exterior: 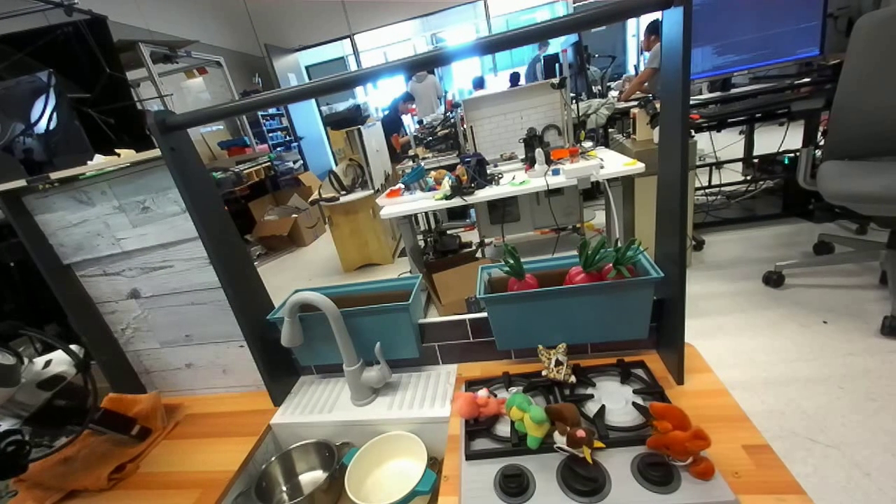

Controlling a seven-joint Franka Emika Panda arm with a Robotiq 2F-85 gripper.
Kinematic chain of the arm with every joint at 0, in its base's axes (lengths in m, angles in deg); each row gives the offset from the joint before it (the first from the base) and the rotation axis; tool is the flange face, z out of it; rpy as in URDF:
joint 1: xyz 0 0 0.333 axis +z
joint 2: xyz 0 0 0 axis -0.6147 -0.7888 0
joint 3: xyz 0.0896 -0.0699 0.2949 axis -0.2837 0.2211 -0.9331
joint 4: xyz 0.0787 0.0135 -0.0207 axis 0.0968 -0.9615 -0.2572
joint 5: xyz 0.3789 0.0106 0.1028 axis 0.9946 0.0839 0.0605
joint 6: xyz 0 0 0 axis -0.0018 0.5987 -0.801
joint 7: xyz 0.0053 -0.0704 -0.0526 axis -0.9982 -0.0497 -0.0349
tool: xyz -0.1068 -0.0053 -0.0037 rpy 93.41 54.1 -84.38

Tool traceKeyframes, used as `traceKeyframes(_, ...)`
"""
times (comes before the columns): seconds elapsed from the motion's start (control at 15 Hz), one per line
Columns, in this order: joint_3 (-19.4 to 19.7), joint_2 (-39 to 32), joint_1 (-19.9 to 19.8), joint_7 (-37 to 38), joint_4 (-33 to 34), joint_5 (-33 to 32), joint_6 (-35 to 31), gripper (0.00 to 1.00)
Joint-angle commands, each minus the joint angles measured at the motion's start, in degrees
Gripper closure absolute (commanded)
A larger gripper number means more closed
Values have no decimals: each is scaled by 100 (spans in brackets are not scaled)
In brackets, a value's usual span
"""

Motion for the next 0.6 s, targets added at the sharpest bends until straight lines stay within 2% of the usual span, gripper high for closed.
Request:
traceKeyframes(0.0,256,-121,-276,106,-209,-8,-140,0)
traceKeyframes(0.2,767,156,-366,414,-1038,-29,-92,0)
traceKeyframes(0.33,989,211,-486,452,-1276,-18,-111,0)
traceKeyframes(0.4,1019,165,-549,455,-1235,17,-91,0)
traceKeyframes(0.53,784,40,-662,423,-938,-8,-177,0)
